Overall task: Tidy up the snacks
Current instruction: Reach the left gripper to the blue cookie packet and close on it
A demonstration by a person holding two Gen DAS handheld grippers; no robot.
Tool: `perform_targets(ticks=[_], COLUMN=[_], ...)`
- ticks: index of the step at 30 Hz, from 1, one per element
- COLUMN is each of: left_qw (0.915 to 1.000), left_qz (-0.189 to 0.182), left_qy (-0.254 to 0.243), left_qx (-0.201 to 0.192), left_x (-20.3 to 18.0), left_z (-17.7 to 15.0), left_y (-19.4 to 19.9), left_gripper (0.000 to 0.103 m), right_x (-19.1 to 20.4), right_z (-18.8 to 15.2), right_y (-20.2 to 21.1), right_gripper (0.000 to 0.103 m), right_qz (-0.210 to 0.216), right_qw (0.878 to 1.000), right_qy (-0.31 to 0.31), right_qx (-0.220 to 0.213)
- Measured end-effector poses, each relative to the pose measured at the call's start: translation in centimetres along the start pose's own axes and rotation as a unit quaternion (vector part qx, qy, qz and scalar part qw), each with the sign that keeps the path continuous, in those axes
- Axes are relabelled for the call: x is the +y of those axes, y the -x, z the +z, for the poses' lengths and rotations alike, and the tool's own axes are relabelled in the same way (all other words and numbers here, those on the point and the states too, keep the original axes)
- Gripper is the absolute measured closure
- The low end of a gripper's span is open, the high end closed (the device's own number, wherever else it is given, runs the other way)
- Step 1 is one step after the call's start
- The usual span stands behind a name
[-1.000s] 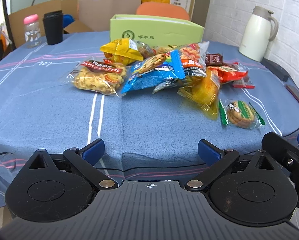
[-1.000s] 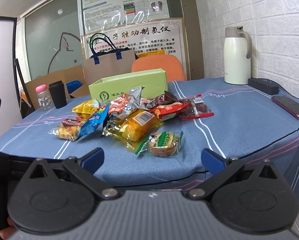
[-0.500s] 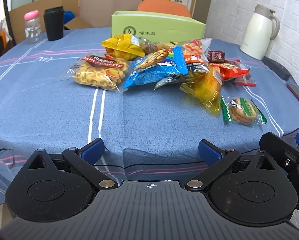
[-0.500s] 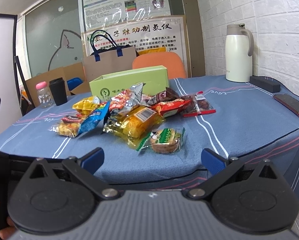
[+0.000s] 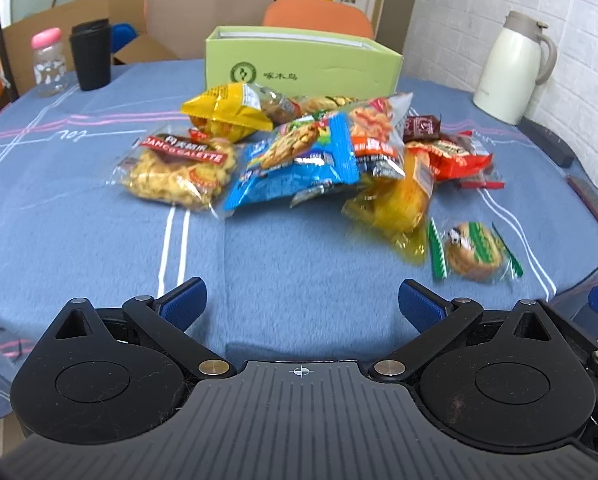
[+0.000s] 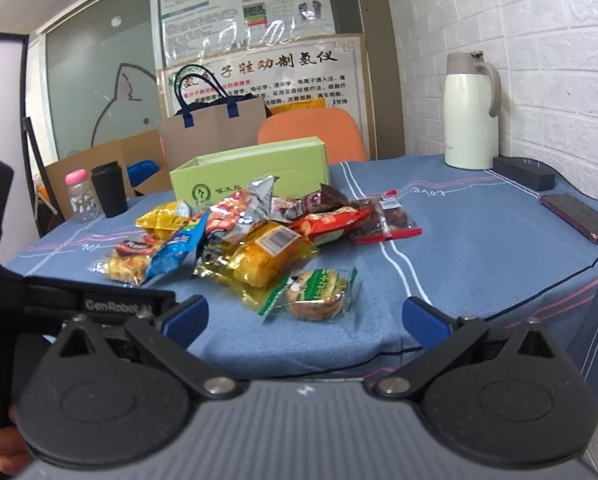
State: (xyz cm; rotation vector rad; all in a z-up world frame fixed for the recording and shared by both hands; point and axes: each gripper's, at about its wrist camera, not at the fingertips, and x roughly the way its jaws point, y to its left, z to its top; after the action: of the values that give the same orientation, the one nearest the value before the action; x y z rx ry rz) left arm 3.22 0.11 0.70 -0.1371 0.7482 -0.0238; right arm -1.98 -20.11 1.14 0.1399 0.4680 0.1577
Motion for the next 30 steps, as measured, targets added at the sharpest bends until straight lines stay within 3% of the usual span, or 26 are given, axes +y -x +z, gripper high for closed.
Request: perform_targets(ticks=[7,12,18,20,22,25,28,30], left_qw=[0.9986,0.9973,0.9972,0.9965,0.9946,0.99,0.9886,0.9866], left_qz=[-0.049,-0.064,-0.025,-0.012,-0.022,-0.046,-0.026,-0.016], left_qy=[0.017,0.034,0.069,0.082,0.101,0.132,0.147,0.161], left_qx=[0.01,0.007,-0.012,-0.013,-0.005,0.014,0.018,0.02], left_x=[1.8,3.6,7.7,9.0,10.6,12.7,14.1,15.0], left_z=[2.3,4.7,7.0,7.7,8.0,7.7,7.0,6.5], left_y=[-0.6,-0.8,-0.8,-1.0,-1.3,-1.7,-1.9,-2.1], left_gripper=[0.015,0.02,0.021,0.024,0.027,0.027,0.026,0.026], right_x=[-1.3,-0.1,3.5,5.2,7.2,9.6,11.5,12.2], right_z=[1.1,3.3,5.9,6.4,6.9,7.8,8.6,8.7], right_y=[-3.2,-5.0,-8.0,-8.8,-9.4,-10.5,-12.5,-13.9], right_gripper=[0.0,0.0,0.0,0.0,0.0,0.0,0.001,0.001], right_qz=[0.003,0.057,0.132,0.156,0.181,0.23,0.226,0.239], right_qw=[0.999,0.998,0.99,0.985,0.977,0.954,0.942,0.938], right_qy=[-0.011,0.006,0.048,0.067,0.106,0.192,0.247,0.249], right_qx=[0.031,0.027,0.027,0.029,0.026,0.017,0.02,0.041])
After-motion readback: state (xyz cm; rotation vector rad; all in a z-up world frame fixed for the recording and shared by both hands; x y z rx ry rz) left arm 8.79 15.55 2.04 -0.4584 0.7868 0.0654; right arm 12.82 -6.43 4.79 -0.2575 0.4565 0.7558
